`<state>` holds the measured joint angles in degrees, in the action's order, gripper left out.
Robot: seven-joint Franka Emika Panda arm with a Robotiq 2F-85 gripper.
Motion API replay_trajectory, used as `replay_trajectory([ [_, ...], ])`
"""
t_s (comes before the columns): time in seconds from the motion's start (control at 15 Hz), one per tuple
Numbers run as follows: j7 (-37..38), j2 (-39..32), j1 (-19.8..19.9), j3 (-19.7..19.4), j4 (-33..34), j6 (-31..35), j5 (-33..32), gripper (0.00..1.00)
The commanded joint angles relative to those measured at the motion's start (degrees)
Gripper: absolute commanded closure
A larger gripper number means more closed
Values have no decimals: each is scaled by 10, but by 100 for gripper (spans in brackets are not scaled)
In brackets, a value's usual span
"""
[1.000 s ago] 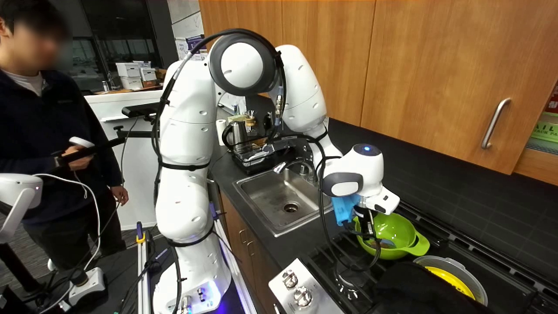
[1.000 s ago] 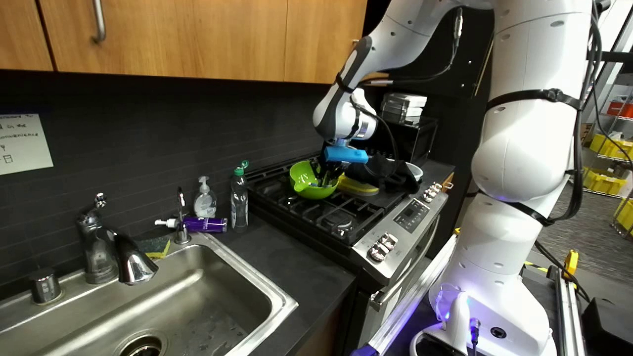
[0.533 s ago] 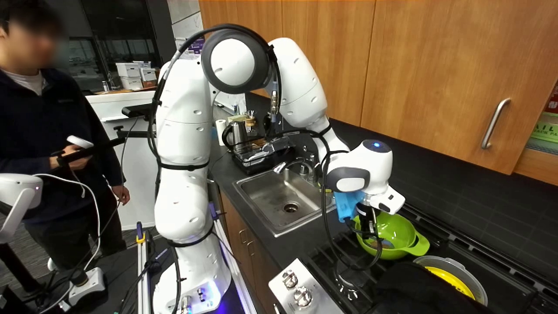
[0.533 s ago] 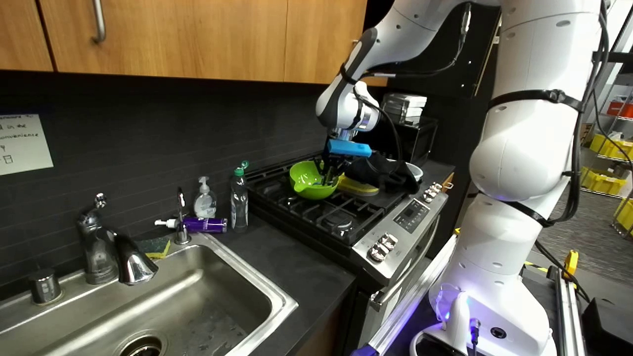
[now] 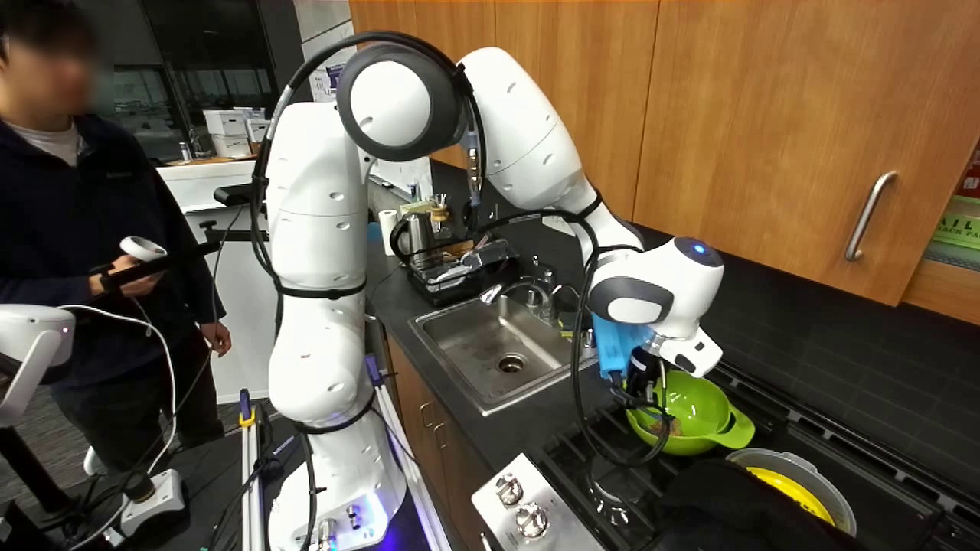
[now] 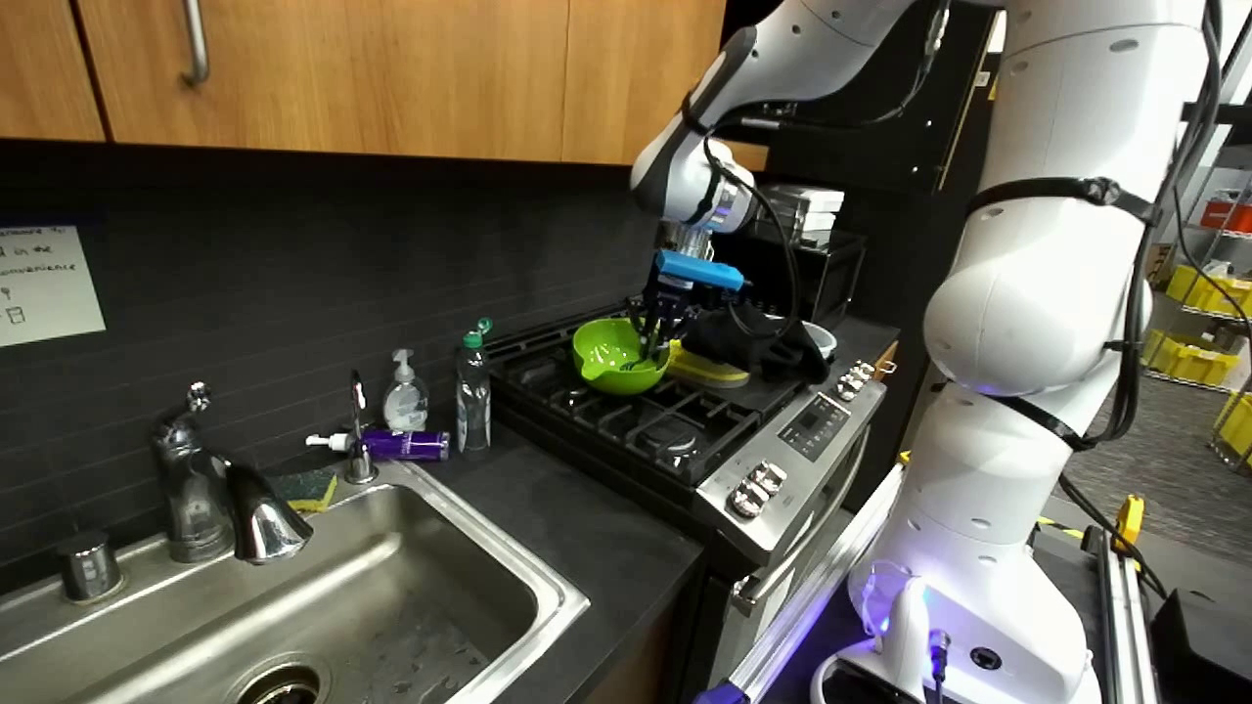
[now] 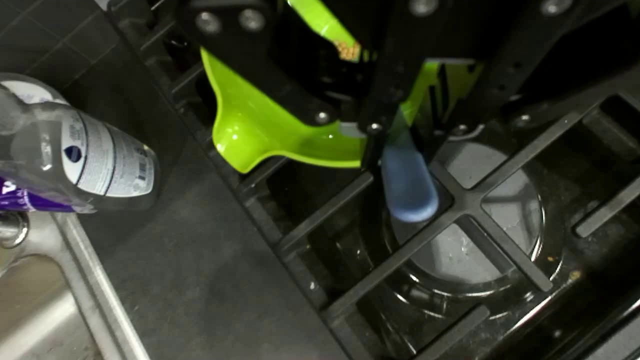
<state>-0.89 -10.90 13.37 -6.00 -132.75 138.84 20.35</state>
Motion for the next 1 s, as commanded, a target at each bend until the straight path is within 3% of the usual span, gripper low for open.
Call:
replay_trajectory([
  [0.0, -21, 9, 4, -7, 20, -75, 27, 95],
  [0.27, -13, 6, 3, -13, 40, -125, 54, 95],
  [0.53, 5, -8, 4, -20, 65, -123, 91, 95],
  [0.93, 4, -37, 23, -29, 140, -218, 150, 95],
])
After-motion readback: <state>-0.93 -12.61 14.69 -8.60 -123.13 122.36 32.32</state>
